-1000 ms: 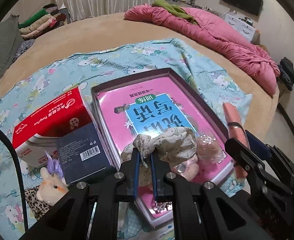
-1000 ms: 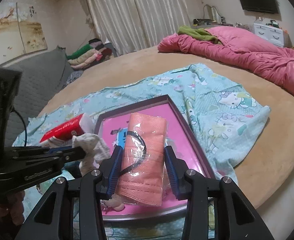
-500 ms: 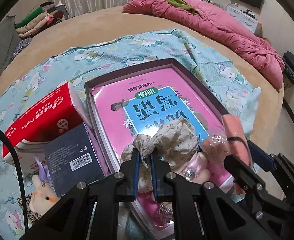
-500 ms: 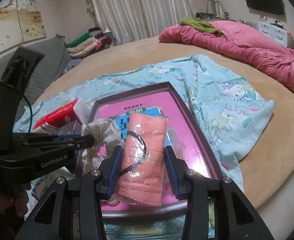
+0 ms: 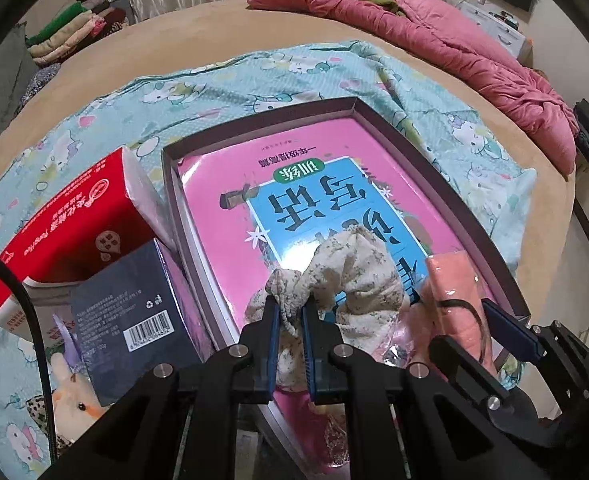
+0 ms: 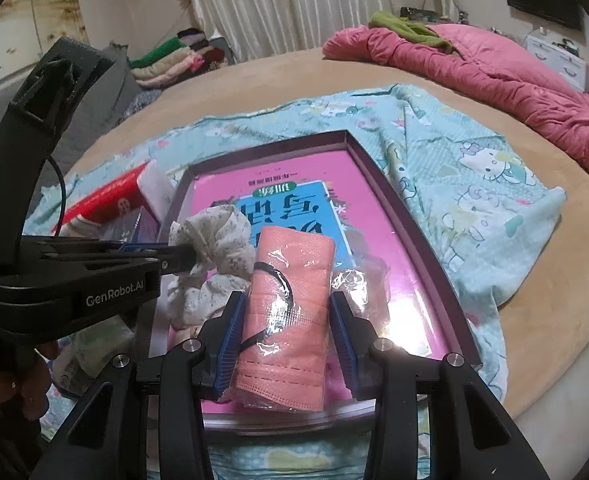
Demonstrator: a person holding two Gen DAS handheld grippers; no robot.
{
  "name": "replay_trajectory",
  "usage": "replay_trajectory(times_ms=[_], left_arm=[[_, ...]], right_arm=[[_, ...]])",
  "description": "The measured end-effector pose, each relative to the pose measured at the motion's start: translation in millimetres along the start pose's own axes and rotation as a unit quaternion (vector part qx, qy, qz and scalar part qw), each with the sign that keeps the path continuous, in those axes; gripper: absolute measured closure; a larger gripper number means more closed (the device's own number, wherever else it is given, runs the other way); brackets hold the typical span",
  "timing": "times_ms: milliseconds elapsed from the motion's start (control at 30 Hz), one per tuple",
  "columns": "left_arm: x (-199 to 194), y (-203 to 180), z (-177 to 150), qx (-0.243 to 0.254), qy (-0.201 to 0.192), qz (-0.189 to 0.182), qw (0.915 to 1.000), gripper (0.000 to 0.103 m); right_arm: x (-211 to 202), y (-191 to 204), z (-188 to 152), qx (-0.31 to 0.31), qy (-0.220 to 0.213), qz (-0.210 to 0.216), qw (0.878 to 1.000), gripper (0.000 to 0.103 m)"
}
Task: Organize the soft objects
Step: 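Lower the pink roll onto the book with right tool while left tool releases the scrunchie there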
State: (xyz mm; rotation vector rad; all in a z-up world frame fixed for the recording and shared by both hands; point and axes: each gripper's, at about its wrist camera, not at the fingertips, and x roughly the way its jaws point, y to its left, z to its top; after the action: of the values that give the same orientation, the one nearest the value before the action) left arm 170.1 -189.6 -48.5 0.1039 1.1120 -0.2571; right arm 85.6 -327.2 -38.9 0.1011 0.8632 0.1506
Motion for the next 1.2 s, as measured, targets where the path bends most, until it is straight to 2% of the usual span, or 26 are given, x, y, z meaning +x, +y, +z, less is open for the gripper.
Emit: replay_trajectory(times_ms=[167,767,933,1200], left_arm=[[2,0,-1,0.0,0.001,-0.005,1.0,0.092],[0,1,-4,-0.007,0.003,-0.018,0.9998,0.091],[-2,2,-4,-0.012,0.004,-0.027,0.9996,0.083],[-5,1,-7,-0.011,0.003,-0.034,0.9994,0.075]], right_arm=[[7,5,-2,-0.013,0.013,-0.014,1.0,0.059],[10,-4,-1,0.007,0.013,-0.018,1.0,0.058],[9,-6,0,0.013,0.01,-0.017,1.0,0.057],[4,-15,0,0.037,0.0,-0.016,0.999,0.047]])
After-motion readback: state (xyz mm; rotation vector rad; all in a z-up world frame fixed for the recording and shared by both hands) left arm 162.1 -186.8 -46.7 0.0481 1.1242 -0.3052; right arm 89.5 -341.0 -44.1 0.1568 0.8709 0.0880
